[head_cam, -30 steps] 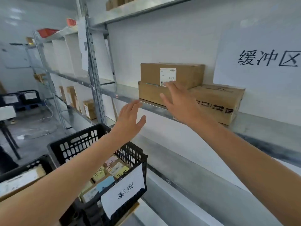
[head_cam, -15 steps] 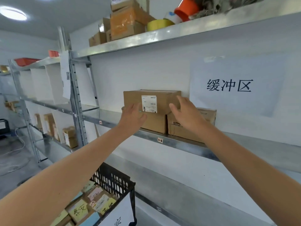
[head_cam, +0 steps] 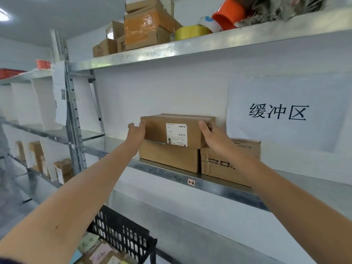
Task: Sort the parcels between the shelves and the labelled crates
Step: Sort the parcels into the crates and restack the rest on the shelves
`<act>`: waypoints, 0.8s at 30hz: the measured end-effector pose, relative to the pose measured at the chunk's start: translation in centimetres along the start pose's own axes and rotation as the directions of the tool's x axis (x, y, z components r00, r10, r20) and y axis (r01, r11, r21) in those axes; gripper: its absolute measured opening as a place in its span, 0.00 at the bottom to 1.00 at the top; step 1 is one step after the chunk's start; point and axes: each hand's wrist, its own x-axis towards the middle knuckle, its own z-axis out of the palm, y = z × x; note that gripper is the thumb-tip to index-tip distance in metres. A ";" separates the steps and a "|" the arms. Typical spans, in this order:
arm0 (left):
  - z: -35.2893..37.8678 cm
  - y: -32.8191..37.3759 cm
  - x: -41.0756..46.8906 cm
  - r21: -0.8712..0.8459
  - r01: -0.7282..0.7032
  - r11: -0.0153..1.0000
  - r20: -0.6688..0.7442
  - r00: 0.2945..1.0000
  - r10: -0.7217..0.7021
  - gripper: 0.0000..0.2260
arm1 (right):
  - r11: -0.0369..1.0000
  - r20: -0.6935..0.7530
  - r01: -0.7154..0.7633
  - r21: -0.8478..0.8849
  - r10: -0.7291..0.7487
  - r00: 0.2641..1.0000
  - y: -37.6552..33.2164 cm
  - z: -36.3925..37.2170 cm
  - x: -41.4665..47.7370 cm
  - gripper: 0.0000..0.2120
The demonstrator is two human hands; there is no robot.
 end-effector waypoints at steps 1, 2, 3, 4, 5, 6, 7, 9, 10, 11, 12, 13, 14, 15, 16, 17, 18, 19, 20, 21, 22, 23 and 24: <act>-0.2 0.0 0.6 -0.031 0.037 0.999 0.025 0.999 -0.036 0.30 | 1.000 0.007 -0.010 0.025 0.010 1.000 0.0 0.1 0.1 0.34; -0.3 0.0 1.1 -0.064 0.059 0.996 0.064 0.996 -0.055 0.31 | 0.998 0.008 -0.028 0.056 0.028 1.000 0.0 0.3 0.2 0.35; -0.3 0.0 1.5 -0.096 0.067 0.993 0.101 0.993 -0.057 0.31 | 0.993 0.002 -0.061 0.096 0.062 0.998 0.1 0.3 0.3 0.37; -0.1 -0.1 1.8 -0.116 0.059 0.992 0.121 0.992 -0.044 0.31 | 0.984 -0.005 -0.106 0.141 0.108 0.994 0.1 0.4 0.3 0.38; 0.1 -0.3 1.8 -0.120 0.039 0.992 0.117 0.993 -0.025 0.30 | 0.973 -0.013 -0.143 0.179 0.147 0.989 0.1 0.5 0.3 0.39; 0.3 -0.4 1.7 -0.124 0.005 0.992 0.085 0.996 0.006 0.27 | 0.967 -0.020 -0.158 0.198 0.165 0.986 0.0 0.6 0.3 0.41; 0.4 -0.7 1.3 -0.148 -0.040 0.988 0.034 0.998 0.046 0.23 | 0.968 -0.033 -0.151 0.202 0.161 0.986 -0.2 0.7 0.2 0.41; 0.5 -1.2 0.1 -0.234 -0.135 0.963 -0.073 0.990 0.122 0.14 | 0.970 -0.085 -0.099 0.222 0.120 0.989 -0.8 1.0 -0.1 0.38; 0.1 -1.2 -0.8 -0.264 -0.177 0.948 -0.121 0.981 0.149 0.10 | 0.968 -0.112 -0.067 0.242 0.096 0.989 -1.1 1.0 -0.2 0.35; -0.4 -1.2 -1.7 -0.285 -0.212 0.935 -0.163 0.972 0.171 0.09 | 0.965 -0.132 -0.034 0.262 0.071 0.989 -1.4 1.0 -0.3 0.32; -1.0 -1.1 -2.7 -0.305 -0.244 0.920 -0.205 0.961 0.187 0.09 | 0.960 -0.147 -0.005 0.280 0.048 0.988 -1.7 1.0 -0.5 0.29; -1.8 -1.0 -3.7 -0.322 -0.272 0.907 -0.244 0.949 0.198 0.09 | 0.953 -0.158 0.017 0.301 0.032 0.987 -1.9 1.0 -0.7 0.27; -2.7 -0.9 -4.8 -0.334 -0.296 0.895 -0.278 0.938 0.206 0.09 | 0.945 -0.164 0.034 0.325 0.021 0.986 -2.0 1.0 -1.1 0.26; -3.6 -0.7 -5.9 -0.347 -0.309 0.885 -0.303 0.931 0.206 0.09 | 0.937 -0.166 0.046 0.347 0.013 0.986 -2.1 1.1 -1.6 0.26; -4.5 -0.5 -7.0 -0.372 -0.312 0.874 -0.316 0.928 0.197 0.10 | 0.928 -0.159 0.053 0.369 0.007 0.987 -2.2 1.3 -2.1 0.26; -5.5 -0.5 -8.2 -0.403 -0.309 0.862 -0.323 0.929 0.182 0.11 | 0.918 -0.146 0.055 0.394 0.004 0.989 -2.2 1.6 -2.7 0.26; -6.5 -0.5 -9.5 -0.420 -0.308 0.854 -0.332 0.927 0.171 0.13 | 0.905 -0.134 0.056 0.422 0.001 0.991 -2.2 2.0 -3.3 0.26; -7.4 -0.7 -10.7 -0.416 -0.312 0.854 -0.352 0.921 0.165 0.14 | 0.890 -0.121 0.058 0.452 -0.003 0.993 -2.2 2.4 -4.1 0.26; -8.2 -1.0 -12.0 -0.404 -0.318 0.858 -0.376 0.913 0.161 0.14 | 0.873 -0.104 0.056 0.484 -0.006 0.995 -2.2 2.9 -4.8 0.26; -8.9 -1.6 -13.3 -0.397 -0.325 0.858 -0.402 0.902 0.156 0.13 | 0.852 -0.080 0.049 0.521 -0.008 0.997 -2.1 3.4 -5.5 0.26; -9.5 -2.5 -14.6 -0.398 -0.330 0.856 -0.426 0.893 0.146 0.12 | 0.826 -0.049 0.039 0.563 -0.013 0.999 -2.0 4.0 -6.2 0.25; -10.0 -3.6 -15.8 -0.400 -0.328 0.856 -0.448 0.884 0.130 0.12 | 0.796 -0.007 0.023 0.605 -0.023 1.000 -1.7 4.7 -7.0 0.26; -10.4 -4.8 -17.1 -0.401 -0.321 0.858 -0.467 0.877 0.110 0.11 | 0.773 0.044 0.002 0.634 -0.038 0.998 -1.5 5.5 -7.7 0.26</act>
